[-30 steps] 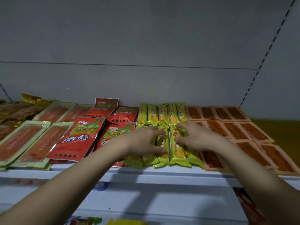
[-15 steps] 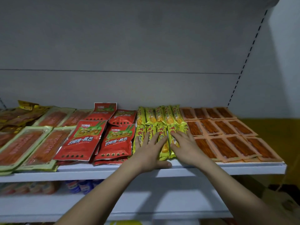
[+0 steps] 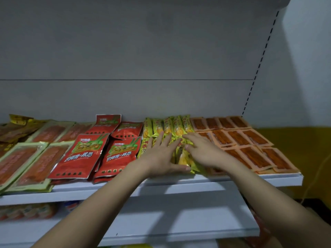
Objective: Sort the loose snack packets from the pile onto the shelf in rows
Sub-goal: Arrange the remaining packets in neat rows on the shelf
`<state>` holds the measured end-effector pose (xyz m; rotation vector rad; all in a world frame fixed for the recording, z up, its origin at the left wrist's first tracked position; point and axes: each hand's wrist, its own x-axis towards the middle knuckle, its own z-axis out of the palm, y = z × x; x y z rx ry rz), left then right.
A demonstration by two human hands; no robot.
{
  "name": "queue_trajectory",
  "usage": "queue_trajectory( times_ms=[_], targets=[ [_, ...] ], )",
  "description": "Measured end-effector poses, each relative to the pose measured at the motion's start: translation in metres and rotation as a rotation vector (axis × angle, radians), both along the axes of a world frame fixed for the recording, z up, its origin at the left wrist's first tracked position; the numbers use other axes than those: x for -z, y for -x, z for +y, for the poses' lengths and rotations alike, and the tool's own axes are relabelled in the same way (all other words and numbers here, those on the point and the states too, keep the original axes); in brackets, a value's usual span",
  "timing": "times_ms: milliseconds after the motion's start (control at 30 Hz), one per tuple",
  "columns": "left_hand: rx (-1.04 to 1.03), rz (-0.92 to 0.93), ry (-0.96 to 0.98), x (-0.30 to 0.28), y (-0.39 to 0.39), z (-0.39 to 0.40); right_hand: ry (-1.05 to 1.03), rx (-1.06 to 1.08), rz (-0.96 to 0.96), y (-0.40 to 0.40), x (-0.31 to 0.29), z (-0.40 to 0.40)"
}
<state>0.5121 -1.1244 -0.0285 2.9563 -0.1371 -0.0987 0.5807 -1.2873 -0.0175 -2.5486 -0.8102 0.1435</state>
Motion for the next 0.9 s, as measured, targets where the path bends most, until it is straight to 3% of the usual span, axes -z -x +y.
queue_trajectory(
  times_ms=[200,467,667,900],
  targets=[
    [0.063,-0.121,0.144,-0.035,-0.066,-0.049,-0.038,0.061,-0.033,-0.067,-0.018,-0.069],
    [-0.053,-0.024,0.09,-0.007,-0.174,-0.098,0.09,0.038,-0.035,-0.166,-0.004,-0.151],
    [-0.057,-0.008,0.033,0.006,-0.219,-0.127,0.186,-0.074,-0.146,-0.221,0.006,-0.159],
    [-0.147,0.055,-0.044,0.022,-0.236,-0.14,0.356,-0.15,-0.113,-0.236,0.024,-0.152]
  ],
)
